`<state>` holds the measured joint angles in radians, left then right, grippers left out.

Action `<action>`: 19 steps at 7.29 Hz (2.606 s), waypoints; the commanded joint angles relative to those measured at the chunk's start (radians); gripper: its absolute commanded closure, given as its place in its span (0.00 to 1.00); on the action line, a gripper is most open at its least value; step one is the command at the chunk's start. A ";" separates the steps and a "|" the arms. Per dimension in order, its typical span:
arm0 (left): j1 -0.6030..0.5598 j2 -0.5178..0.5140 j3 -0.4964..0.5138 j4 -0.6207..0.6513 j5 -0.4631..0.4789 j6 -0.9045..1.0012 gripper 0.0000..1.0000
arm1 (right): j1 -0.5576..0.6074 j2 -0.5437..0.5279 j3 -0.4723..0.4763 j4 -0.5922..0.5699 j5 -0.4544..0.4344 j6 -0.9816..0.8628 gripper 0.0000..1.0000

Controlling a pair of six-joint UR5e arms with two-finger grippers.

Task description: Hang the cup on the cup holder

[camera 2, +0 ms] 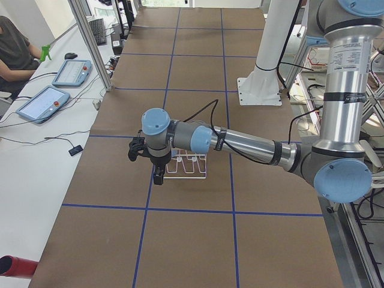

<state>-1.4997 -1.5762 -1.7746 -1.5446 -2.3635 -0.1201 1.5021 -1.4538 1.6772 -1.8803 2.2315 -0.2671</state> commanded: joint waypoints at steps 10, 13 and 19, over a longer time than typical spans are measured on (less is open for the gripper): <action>-0.054 0.045 0.023 0.003 -0.045 0.105 0.02 | 0.015 -0.094 -0.025 0.217 0.086 0.052 0.00; -0.054 0.048 0.041 0.003 -0.043 0.106 0.02 | 0.017 -0.100 -0.004 0.219 0.089 0.091 0.00; -0.103 0.045 0.096 0.004 -0.045 0.102 0.02 | 0.015 -0.111 0.033 0.221 0.089 0.094 0.00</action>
